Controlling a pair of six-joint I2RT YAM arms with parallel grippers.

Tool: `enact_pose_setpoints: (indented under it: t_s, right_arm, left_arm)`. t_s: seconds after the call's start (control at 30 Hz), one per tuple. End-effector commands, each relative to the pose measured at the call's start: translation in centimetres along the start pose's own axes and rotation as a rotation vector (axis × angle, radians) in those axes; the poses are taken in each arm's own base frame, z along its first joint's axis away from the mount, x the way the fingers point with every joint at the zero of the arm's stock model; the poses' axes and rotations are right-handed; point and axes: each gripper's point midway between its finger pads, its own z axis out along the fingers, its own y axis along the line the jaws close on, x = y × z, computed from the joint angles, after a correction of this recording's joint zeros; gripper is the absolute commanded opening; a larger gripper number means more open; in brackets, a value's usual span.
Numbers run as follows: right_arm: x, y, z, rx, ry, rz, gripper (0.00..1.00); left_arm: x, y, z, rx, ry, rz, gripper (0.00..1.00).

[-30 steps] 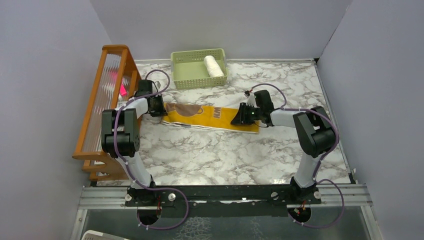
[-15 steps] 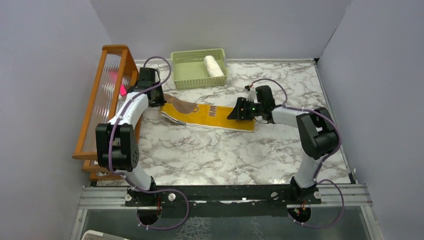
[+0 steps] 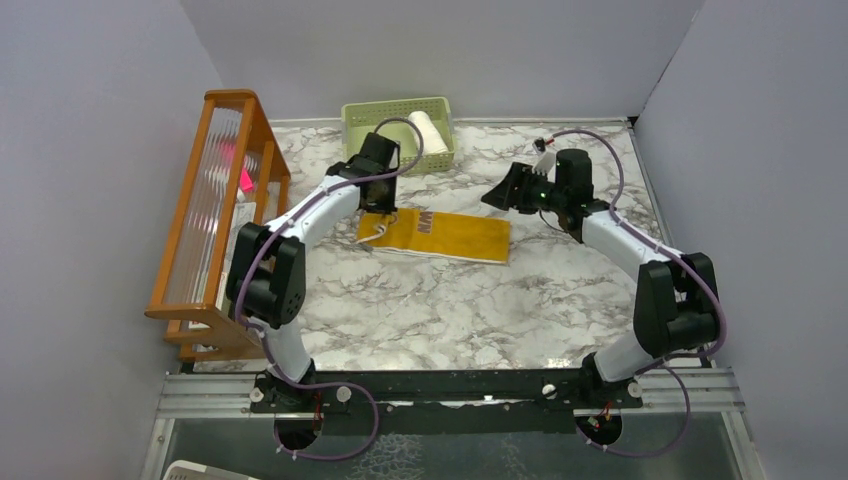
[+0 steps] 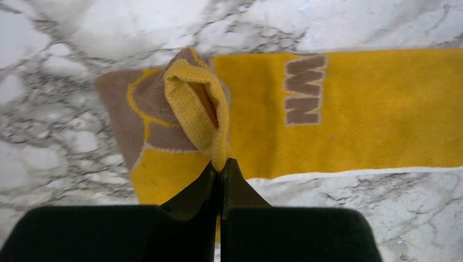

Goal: Roll the towels
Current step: Fold the towel at the center of the board.

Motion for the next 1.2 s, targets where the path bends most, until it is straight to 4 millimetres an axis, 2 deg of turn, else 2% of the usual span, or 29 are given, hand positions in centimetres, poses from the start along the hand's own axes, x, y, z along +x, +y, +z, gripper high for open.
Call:
enact_pose_setpoints:
  t_s: [0.0, 0.23, 0.33, 0.47, 0.57, 0.7, 0.93, 1.17]
  right_arm:
    - [0.8, -1.7, -0.9, 0.088, -0.016, 0.044, 0.66]
    - [0.8, -1.5, -0.9, 0.058, -0.05, 0.114, 0.73]
    - [0.5, -1.7, -1.2, 0.072, -0.062, 0.116, 0.73]
    - [0.1, -2.8, -2.1, 0.129, -0.104, 0.14, 0.73]
    - [-0.1, -3.7, -3.2, 0.154, -0.143, 0.161, 0.74]
    - [-0.4, -4.6, -4.2, 0.185, -0.169, 0.171, 0.75]
    - [0.1, -5.3, -4.6, 0.207, -0.17, 0.188, 0.75]
    - [0.5, -5.9, -4.8, 0.228, -0.17, 0.197, 0.75]
  left_arm:
    - [-0.1, -4.6, 1.2, 0.06, 0.025, 0.034, 0.0]
    - [1.2, -12.5, 4.0, 0.181, 0.079, 0.132, 0.0]
    - [1.1, -15.7, 4.2, 0.254, 0.084, 0.156, 0.0]
    - [1.3, -18.5, 3.8, 0.303, 0.096, 0.193, 0.0]
    - [1.6, -19.6, 3.4, 0.333, 0.107, 0.202, 0.0]
    - [1.8, -20.1, 3.2, 0.347, 0.116, 0.199, 0.0]
    - [1.3, -21.0, 2.7, 0.38, 0.115, 0.183, 0.0]
    - [1.8, -22.3, 3.4, 0.427, 0.151, 0.163, 0.0]
